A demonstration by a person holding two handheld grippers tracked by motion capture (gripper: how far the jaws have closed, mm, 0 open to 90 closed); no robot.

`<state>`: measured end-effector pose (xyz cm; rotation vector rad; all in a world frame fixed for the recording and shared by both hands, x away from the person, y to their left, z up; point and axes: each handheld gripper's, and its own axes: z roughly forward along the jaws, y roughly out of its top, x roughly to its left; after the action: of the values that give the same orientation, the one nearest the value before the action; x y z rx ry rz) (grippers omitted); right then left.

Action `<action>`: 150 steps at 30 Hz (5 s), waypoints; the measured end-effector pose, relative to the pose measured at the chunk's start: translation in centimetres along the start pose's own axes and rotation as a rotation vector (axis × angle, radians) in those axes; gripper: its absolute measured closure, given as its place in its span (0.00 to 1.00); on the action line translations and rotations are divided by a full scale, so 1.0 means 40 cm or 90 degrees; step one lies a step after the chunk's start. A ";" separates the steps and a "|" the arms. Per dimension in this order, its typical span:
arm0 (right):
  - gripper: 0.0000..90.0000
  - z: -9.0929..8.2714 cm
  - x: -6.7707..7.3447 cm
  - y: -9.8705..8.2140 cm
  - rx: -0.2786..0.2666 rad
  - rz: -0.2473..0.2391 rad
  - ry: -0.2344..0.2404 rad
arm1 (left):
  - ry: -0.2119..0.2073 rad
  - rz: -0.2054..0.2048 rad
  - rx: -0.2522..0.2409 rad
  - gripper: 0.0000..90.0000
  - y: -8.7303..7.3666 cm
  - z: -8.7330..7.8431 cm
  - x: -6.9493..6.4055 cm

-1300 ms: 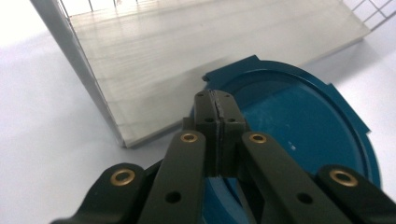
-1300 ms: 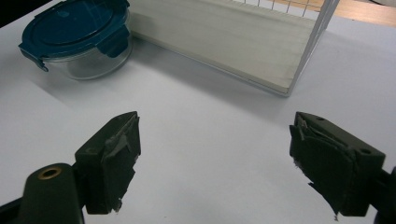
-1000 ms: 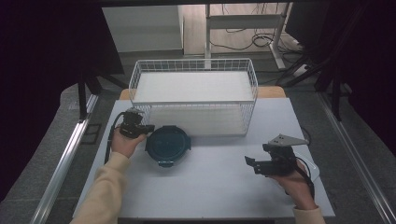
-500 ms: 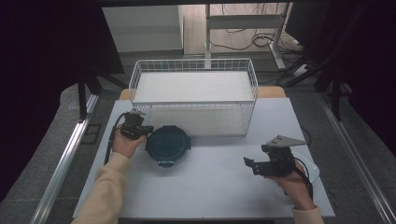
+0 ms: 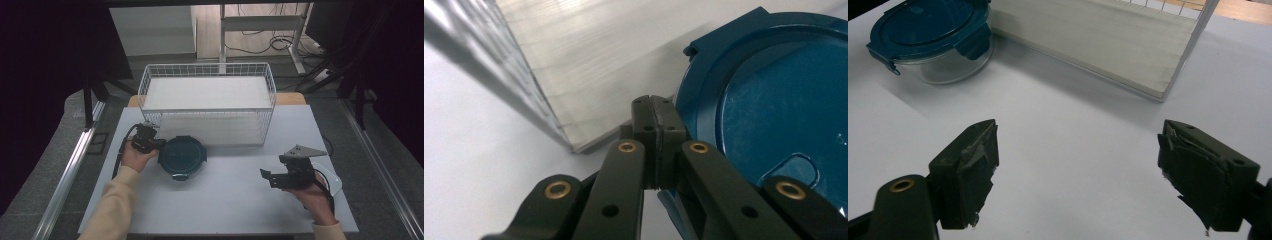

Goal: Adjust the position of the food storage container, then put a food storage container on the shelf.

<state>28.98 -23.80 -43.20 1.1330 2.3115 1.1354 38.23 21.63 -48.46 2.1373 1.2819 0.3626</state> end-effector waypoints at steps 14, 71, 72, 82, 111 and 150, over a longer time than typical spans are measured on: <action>0.18 -0.002 0.007 0.003 -0.005 -0.003 0.006 | -0.032 0.014 0.001 1.00 -0.005 0.000 -0.060; 0.18 -0.018 0.004 0.034 -0.033 0.006 0.022 | -0.107 0.019 -0.078 0.95 -0.014 -0.077 -0.217; 0.18 -0.018 0.004 0.035 -0.032 0.007 0.023 | -0.104 0.015 -0.089 0.91 -0.019 -0.096 -0.220; 0.18 -0.022 -0.004 0.034 -0.036 0.014 0.021 | -0.100 -0.015 -0.096 0.31 -0.038 -0.180 -0.251; 0.16 0.015 0.047 0.037 -0.011 0.064 0.075 | -0.150 -0.106 -0.110 0.18 -0.075 -0.177 -0.197; 0.07 0.223 0.072 0.046 0.107 0.168 0.174 | -0.231 -0.184 -0.015 0.13 -0.103 -0.052 -0.241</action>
<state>33.29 -16.31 -47.23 1.4624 2.5594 1.2768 29.52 15.43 -48.69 1.8543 1.3321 -0.1261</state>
